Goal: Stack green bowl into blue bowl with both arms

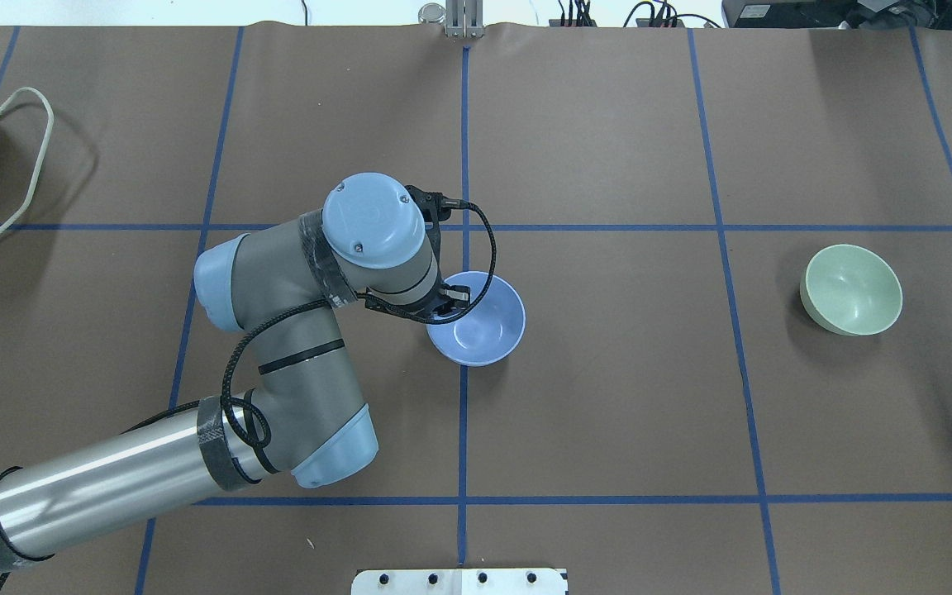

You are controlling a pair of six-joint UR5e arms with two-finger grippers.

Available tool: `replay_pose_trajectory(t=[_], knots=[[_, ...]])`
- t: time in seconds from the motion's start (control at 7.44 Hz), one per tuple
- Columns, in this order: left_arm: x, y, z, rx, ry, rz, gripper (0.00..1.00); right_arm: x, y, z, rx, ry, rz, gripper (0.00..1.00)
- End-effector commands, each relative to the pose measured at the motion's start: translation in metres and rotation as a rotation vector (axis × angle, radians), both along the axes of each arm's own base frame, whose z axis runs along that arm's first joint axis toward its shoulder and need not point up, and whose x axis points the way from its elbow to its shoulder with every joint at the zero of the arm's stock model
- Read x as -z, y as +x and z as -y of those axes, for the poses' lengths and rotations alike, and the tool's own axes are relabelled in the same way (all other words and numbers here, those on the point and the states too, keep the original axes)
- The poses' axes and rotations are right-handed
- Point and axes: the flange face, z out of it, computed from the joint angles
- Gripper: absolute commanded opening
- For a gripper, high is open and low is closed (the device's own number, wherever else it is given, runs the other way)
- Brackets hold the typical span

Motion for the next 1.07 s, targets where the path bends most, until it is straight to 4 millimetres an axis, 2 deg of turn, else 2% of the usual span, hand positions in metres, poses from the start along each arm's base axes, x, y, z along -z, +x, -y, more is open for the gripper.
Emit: replay_pose_trajectory(t=[0.0, 0.13, 0.27, 0.4, 0.54, 0.67, 0.81, 0.94], knots=[[-0.003, 0.004, -0.005, -0.002, 0.005, -0.004, 0.0, 0.0, 0.0, 0.0, 0.0, 0.001, 0.0, 1.0], [-0.006, 0.006, -0.003, -0.001, 0.002, 0.003, 0.0, 0.001, 0.0, 0.001, 0.0, 0.002, 0.0, 1.0], [-0.007, 0.006, -0.003, -0.003, 0.005, 0.003, 0.06, 0.001, 0.0, 0.0, 0.001, 0.002, 0.002, 1.0], [-0.007, 0.006, -0.003, -0.003, 0.004, 0.005, 0.5, 0.001, 0.0, 0.0, 0.001, 0.002, 0.002, 1.0], [-0.006, 0.005, -0.003, -0.004, 0.008, 0.004, 0.82, 0.002, 0.0, 0.001, 0.001, 0.004, 0.002, 1.0], [0.001, 0.001, -0.005, -0.004, 0.015, -0.01, 0.97, 0.003, -0.001, 0.003, 0.003, 0.009, 0.002, 1.0], [0.016, -0.016, -0.003, 0.005, 0.031, -0.038, 0.97, 0.006, -0.001, 0.005, 0.006, 0.016, 0.002, 1.0], [0.011, -0.047, 0.008, 0.033, 0.03, -0.042, 0.97, 0.01, -0.003, 0.006, 0.009, 0.015, 0.02, 1.0]])
